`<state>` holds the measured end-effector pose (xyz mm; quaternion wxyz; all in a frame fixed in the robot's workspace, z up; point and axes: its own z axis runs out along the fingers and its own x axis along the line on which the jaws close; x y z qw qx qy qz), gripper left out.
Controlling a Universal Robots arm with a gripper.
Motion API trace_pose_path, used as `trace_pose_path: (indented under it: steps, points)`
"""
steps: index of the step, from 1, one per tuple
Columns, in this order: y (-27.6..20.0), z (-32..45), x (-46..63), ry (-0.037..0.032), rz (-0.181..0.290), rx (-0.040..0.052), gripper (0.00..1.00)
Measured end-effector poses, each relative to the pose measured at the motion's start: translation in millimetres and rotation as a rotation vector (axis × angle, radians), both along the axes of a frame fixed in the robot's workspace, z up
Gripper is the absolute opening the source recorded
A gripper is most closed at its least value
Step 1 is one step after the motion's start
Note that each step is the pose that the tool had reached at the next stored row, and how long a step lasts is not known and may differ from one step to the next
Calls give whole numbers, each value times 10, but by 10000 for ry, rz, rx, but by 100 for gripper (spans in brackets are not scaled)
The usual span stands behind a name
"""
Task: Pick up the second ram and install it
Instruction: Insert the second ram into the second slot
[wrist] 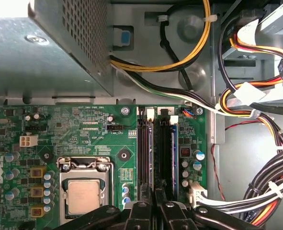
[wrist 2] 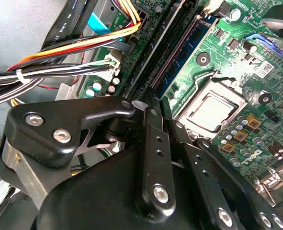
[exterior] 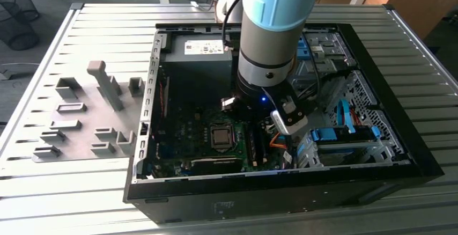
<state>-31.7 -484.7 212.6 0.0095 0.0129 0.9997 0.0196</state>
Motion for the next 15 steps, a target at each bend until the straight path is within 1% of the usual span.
trace_pose_path:
  steps: [8,10,11,14,15]
  points:
    - [0,-9,0,0,0,0,14]
    - [0,-10,0,0,-1,0,15]
    - [0,-10,0,0,0,0,21]
    - [0,-7,0,0,0,0,21]
    - [0,8,0,0,0,0,21]
